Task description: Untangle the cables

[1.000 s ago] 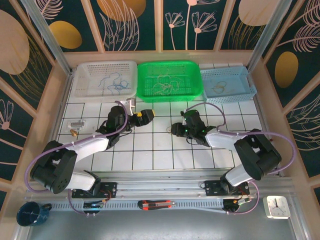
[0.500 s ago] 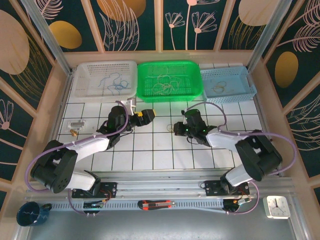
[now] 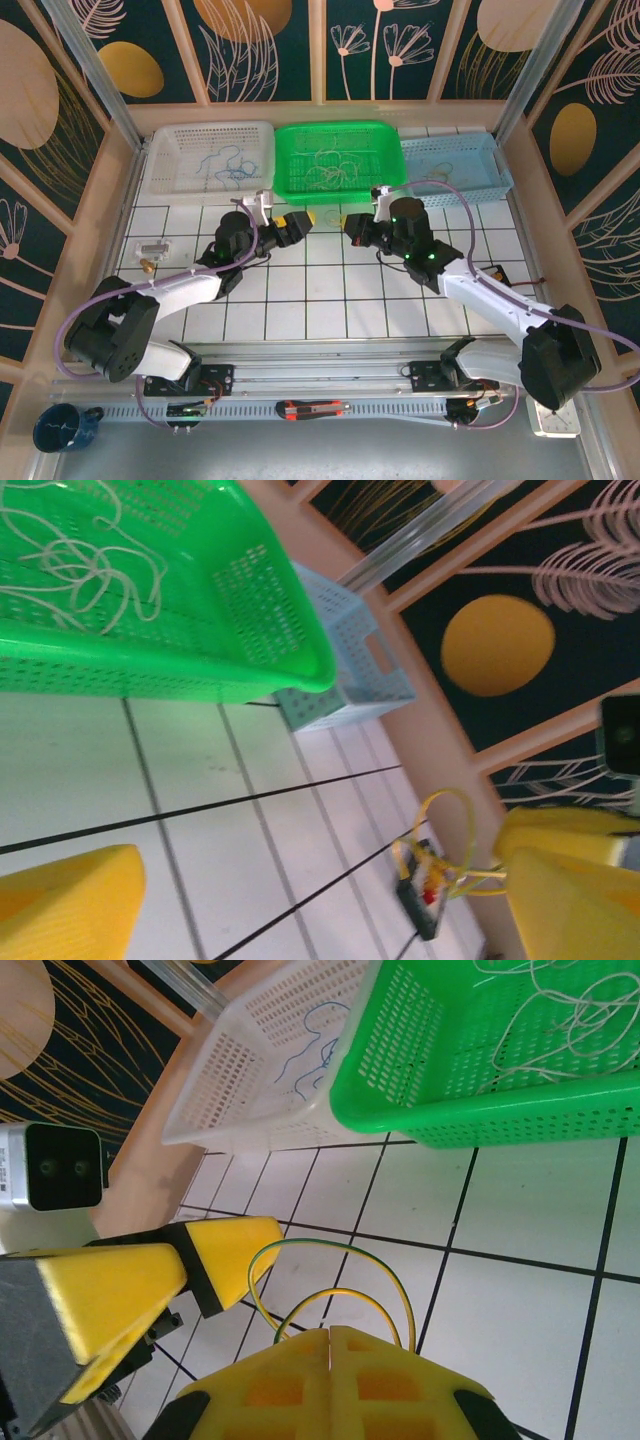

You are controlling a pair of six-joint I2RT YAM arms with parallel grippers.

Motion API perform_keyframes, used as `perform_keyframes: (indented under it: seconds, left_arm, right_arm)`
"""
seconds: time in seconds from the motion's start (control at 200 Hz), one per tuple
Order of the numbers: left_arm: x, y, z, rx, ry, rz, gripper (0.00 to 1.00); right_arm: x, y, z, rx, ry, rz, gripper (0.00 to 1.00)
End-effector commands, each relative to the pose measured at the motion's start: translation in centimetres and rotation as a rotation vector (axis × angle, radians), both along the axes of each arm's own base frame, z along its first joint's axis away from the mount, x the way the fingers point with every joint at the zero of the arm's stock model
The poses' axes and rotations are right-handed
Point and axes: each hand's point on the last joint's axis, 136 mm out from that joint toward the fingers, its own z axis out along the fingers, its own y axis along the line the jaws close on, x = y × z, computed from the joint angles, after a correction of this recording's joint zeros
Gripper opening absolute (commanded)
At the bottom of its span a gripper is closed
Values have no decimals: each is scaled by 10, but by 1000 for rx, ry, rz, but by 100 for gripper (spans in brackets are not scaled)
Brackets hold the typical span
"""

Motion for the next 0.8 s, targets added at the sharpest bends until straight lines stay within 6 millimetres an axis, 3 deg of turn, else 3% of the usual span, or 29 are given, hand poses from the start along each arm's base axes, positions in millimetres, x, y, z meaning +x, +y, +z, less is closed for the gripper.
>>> perform_keyframes:
  seconds: [0.0, 0.175, 0.56, 0.796]
  left_arm:
    - [-6, -11, 25, -106, -49, -45, 85]
    - [-10, -24, 31, -135, -55, -73, 75]
    - [-2, -49, 24, -124, -38, -116, 51]
    - [-3, -38, 26, -87, -71, -66, 65]
  right_arm:
    - [-2, 1, 13, 26, -6, 12, 0]
    - [-3, 2, 11, 33, 0, 20, 0]
    - [-6, 4, 7, 38, 9, 35, 0]
    - [3, -13, 19, 63, -3, -7, 0]
